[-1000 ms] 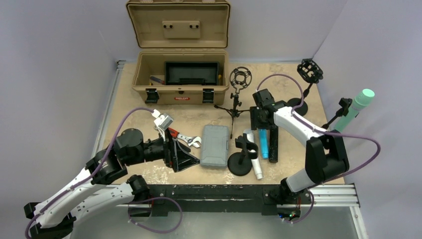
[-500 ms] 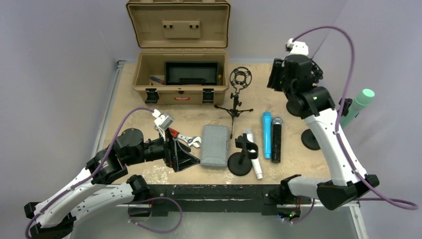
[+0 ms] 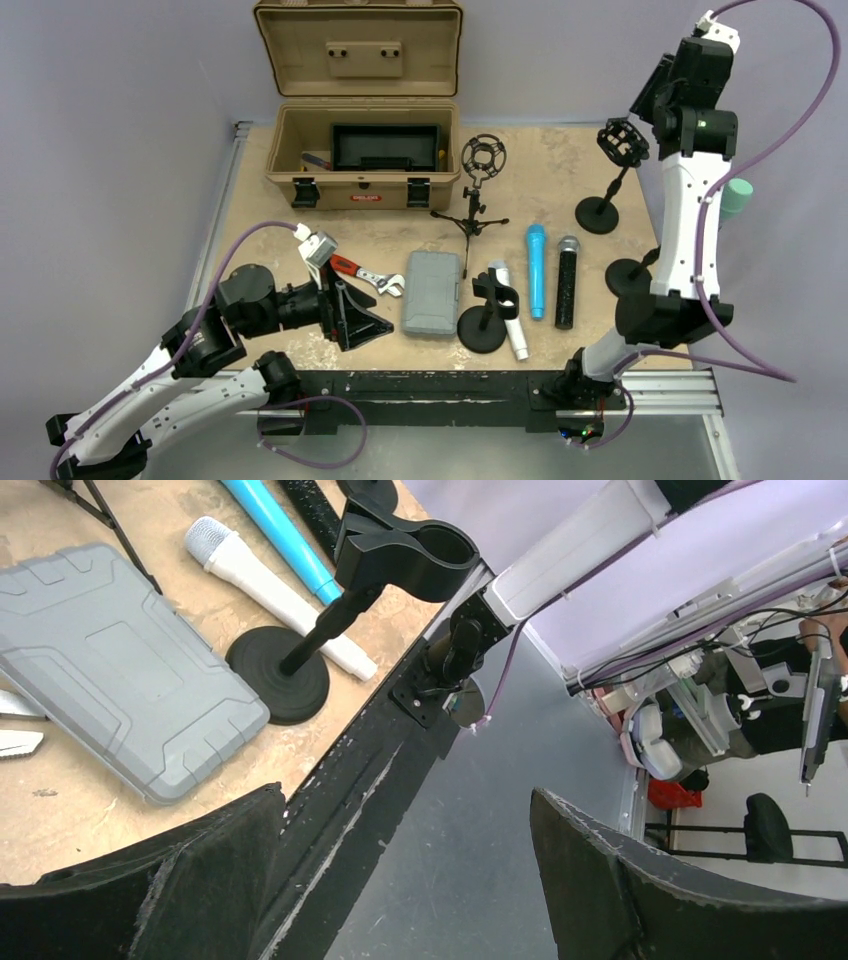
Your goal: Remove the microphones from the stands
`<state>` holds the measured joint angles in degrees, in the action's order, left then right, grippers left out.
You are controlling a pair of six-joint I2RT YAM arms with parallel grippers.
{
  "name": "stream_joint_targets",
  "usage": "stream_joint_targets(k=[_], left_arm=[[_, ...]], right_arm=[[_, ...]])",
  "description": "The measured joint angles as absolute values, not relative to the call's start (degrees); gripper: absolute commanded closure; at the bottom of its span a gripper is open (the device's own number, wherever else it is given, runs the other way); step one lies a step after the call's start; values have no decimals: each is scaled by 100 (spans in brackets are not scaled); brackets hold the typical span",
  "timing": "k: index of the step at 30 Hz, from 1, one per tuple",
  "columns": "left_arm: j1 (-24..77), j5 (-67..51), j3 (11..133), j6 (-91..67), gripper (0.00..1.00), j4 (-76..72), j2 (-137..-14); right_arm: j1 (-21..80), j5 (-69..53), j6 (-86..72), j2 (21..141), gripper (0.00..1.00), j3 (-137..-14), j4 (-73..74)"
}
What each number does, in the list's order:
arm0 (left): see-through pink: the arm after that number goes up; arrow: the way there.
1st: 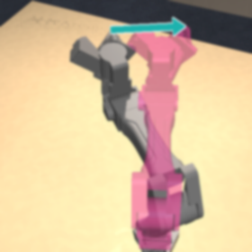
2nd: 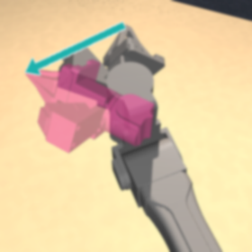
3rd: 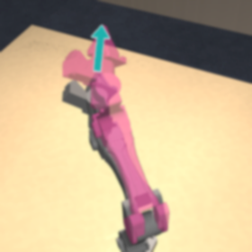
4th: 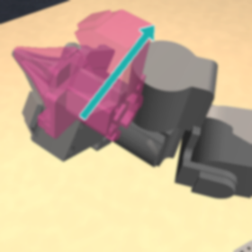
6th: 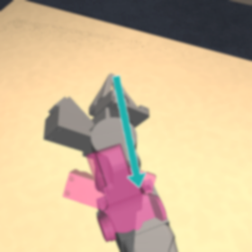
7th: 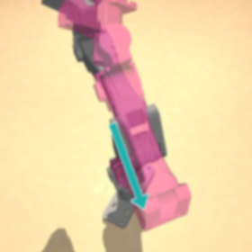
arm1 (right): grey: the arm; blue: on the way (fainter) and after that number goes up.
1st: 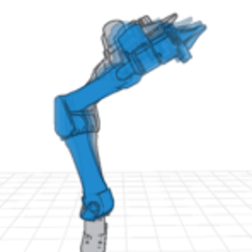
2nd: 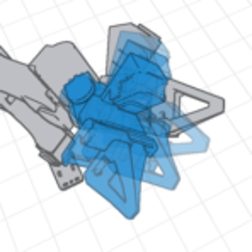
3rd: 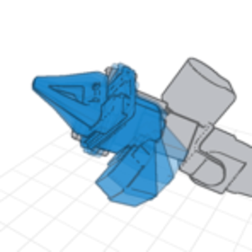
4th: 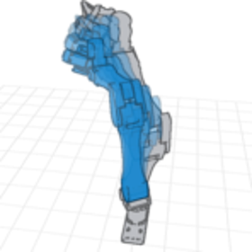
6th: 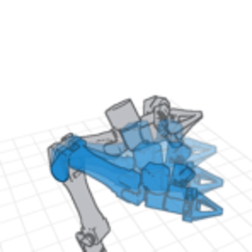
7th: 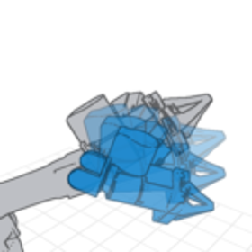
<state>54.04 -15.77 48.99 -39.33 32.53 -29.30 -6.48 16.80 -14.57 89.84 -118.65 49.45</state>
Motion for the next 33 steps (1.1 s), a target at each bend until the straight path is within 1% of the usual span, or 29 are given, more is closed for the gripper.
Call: stream_joint_targets(k=[6, 12, 20, 33], left_arm=[[5404, -1566, 4899, -3782, 9, 3293, -2936], [5404, -1634, 4899, -3603, 9, 3288, -3048], [5404, -1728, 4904, -3295, 9, 3288, -3148], [5402, -1754, 4906, -3072, 9, 3308, -3162]], right_arm=[[-1269, 1317, -1389, 9572, 65, -12062, 5371], [-1544, 902, -1382, 9581, 66, -11889, 5417], [-1636, 486, -1389, 9609, 67, -11692, 5463], [-1662, 469, -1382, 10022, 68, -11603, 5450]])
